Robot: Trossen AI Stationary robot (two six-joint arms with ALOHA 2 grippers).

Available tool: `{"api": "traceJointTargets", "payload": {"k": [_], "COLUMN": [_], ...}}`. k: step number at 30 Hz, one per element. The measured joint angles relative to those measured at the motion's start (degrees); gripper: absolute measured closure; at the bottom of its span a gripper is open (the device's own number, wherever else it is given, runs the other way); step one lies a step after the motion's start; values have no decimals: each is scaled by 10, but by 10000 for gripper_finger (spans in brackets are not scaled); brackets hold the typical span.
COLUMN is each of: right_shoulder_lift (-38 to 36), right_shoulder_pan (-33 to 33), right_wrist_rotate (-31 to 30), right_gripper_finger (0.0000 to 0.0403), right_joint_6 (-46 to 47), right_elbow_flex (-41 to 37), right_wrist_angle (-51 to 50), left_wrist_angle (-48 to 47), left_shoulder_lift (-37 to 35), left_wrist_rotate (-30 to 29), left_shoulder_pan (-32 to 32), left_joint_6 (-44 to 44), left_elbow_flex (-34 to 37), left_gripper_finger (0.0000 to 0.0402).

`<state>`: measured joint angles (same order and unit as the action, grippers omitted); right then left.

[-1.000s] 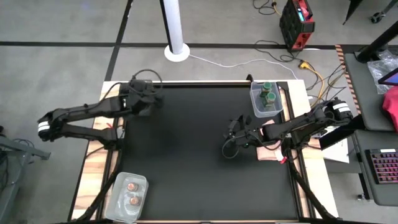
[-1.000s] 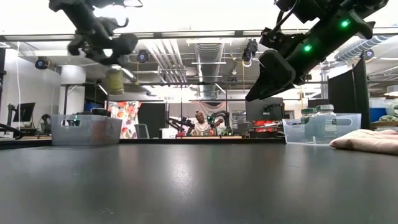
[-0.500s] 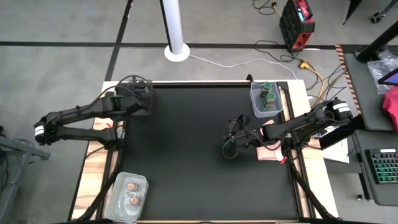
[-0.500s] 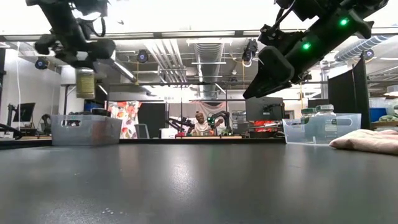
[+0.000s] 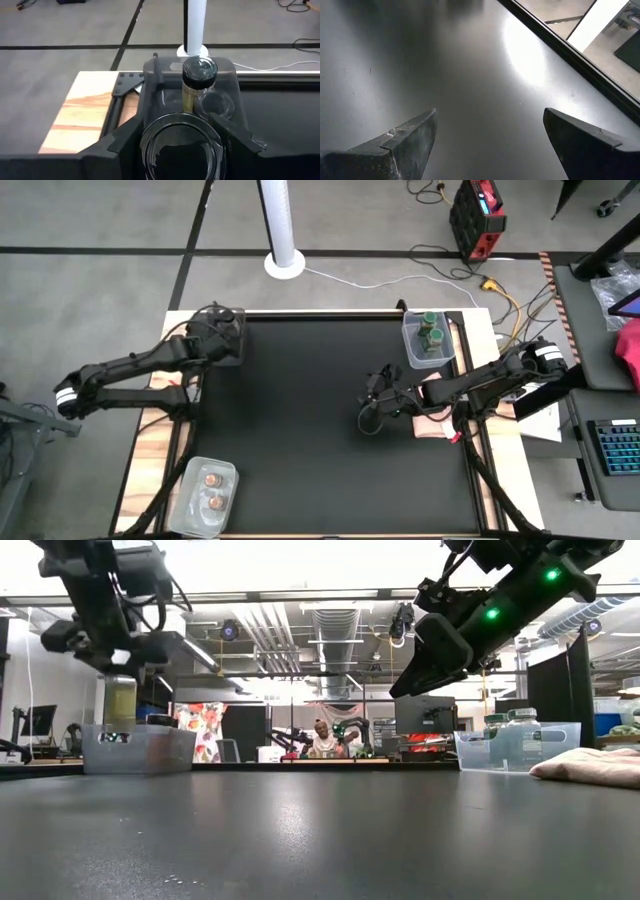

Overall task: Sort spices by type
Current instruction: Put the black spice bottle into the black bin

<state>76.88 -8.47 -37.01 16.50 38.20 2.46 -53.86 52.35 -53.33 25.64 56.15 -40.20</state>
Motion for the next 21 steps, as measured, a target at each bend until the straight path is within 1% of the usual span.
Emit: {"api": "traceJointTargets", "payload": {"k": [6, 13, 17, 21], "right_shoulder_lift": [0, 0, 0, 0], "right_shoulder_pan": [0, 0, 0, 0], "right_wrist_rotate": [0, 0, 0, 0], "right_gripper_finger": [48, 48, 48, 48], "right_joint_6": [0, 0, 0, 0], "right_elbow_flex": [0, 0, 0, 0], "right_wrist_angle": [0, 0, 0, 0], "left_wrist_angle": [62, 154, 179, 201], "left_shoulder_lift": [0, 1, 1, 2], "left_wrist_rotate": [26, 92, 97, 129], "left_shoulder_pan": [34, 81, 101, 127], "left_joint_6": [-50, -105, -120, -142], "left_elbow_flex": [25, 68, 84, 96], "left_gripper_finger": [220, 220, 220, 220]}}
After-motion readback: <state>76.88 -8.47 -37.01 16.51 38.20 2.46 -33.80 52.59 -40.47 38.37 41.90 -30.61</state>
